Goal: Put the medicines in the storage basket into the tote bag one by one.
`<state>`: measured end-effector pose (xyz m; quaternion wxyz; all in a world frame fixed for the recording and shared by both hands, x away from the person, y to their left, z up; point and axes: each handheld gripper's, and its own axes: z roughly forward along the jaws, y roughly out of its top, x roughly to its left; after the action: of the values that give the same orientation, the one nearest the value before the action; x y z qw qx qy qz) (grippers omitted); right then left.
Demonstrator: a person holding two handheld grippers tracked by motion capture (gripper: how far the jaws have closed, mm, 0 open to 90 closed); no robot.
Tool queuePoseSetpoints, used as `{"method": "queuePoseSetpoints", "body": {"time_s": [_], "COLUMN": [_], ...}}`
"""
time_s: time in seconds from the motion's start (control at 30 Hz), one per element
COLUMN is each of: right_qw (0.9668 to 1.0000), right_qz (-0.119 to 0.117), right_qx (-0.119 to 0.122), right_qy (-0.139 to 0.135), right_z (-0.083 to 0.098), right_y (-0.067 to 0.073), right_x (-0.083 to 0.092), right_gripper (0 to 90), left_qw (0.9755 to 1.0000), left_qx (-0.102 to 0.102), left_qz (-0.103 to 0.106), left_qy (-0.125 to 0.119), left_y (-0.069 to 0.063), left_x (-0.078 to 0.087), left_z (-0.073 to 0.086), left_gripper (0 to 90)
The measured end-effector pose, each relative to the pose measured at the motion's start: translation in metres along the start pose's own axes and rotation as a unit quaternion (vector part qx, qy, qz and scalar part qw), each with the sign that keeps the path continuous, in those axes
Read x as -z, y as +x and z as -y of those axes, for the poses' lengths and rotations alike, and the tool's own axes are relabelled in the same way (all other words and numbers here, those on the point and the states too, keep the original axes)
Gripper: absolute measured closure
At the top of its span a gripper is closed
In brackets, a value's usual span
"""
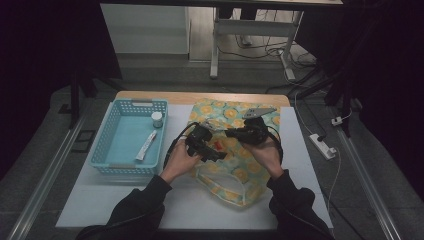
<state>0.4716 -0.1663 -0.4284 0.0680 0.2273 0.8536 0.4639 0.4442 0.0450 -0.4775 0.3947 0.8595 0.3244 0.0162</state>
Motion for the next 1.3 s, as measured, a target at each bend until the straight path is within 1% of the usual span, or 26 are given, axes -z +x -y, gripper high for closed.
{"method": "queuePoseSetpoints", "body": {"time_s": [0.2, 0.4, 0.57, 0.97, 1.17, 1.3], "right_qw": [1.0000, 1.0000, 1.0000, 1.0000, 1.0000, 1.0000], "right_qz": [-0.001, -0.002, -0.003, -0.003, -0.004, -0.003], "right_qx": [0.002, 0.003, 0.004, 0.004, 0.004, 0.004], "right_qy": [-0.001, -0.001, -0.001, -0.001, -0.002, -0.002], "right_z": [-0.001, -0.001, -0.002, -0.001, -0.002, -0.002], "right_y": [0.001, 0.003, 0.003, 0.004, 0.004, 0.003], "right_x": [0.000, 0.000, 0.000, 0.000, 0.000, 0.000], "right_gripper": [90.0, 90.0, 90.0, 90.0, 90.0, 90.0], "left_qw": [0.9999, 0.9996, 0.9993, 0.9989, 0.9987, 0.9988], "left_qx": [-0.004, -0.001, 0.000, -0.003, -0.004, -0.007], "left_qz": [0.009, 0.022, 0.026, 0.023, 0.017, 0.012], "left_qy": [-0.004, -0.017, -0.027, -0.040, -0.048, -0.048], "left_y": [-0.005, -0.007, -0.008, -0.005, -0.003, -0.002], "left_x": [0.008, 0.018, 0.029, 0.050, 0.063, 0.071], "left_z": [0.001, 0.003, 0.006, 0.014, 0.016, 0.018], "left_gripper": [0.0, 0.0, 0.0, 0.1, 0.1, 0.1]}}
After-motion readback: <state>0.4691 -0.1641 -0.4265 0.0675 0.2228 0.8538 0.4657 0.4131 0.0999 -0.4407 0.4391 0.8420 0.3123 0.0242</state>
